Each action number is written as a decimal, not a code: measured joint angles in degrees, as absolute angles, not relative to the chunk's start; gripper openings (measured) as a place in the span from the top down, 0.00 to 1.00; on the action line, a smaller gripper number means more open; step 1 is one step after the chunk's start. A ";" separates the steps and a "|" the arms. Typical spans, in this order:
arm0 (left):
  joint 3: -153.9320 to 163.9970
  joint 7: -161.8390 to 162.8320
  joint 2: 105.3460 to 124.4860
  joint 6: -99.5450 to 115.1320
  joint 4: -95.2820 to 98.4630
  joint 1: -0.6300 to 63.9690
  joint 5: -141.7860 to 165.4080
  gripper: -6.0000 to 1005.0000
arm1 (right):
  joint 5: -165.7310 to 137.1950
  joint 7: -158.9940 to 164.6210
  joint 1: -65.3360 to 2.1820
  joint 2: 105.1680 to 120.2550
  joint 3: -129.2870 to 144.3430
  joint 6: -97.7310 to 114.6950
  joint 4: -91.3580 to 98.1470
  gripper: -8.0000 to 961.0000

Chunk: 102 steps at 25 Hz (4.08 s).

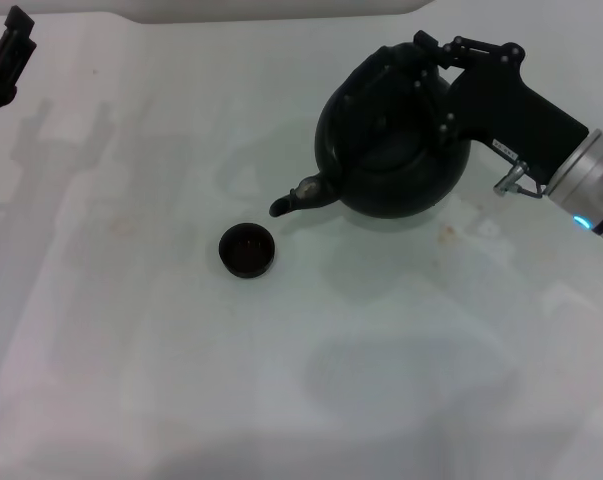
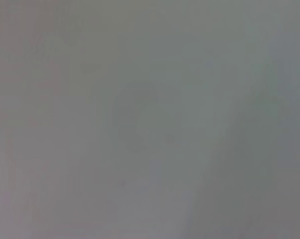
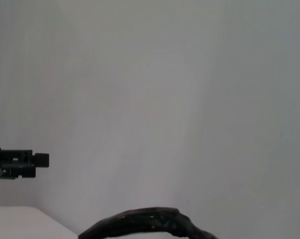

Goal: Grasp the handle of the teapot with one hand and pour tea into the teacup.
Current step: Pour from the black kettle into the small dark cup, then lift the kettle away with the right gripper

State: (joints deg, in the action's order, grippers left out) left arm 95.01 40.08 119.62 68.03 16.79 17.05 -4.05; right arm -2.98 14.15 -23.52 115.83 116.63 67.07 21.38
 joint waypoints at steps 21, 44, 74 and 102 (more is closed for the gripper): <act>95.00 40.08 119.62 67.97 15.87 17.40 -3.98 0.14 | -2.85 6.39 -23.73 116.02 119.73 63.56 25.02 0.84; 95.01 40.08 119.62 67.96 15.51 17.49 -4.14 0.14 | -2.71 -5.83 -23.82 116.10 120.38 63.35 27.15 0.85; 95.01 40.08 119.71 67.94 15.37 17.86 -4.14 0.14 | -2.73 -10.29 -23.82 116.10 120.73 63.37 27.24 0.87; 95.69 41.84 119.68 67.97 15.38 17.78 -3.93 0.14 | -2.54 -7.58 -23.91 116.10 120.75 63.10 27.05 0.86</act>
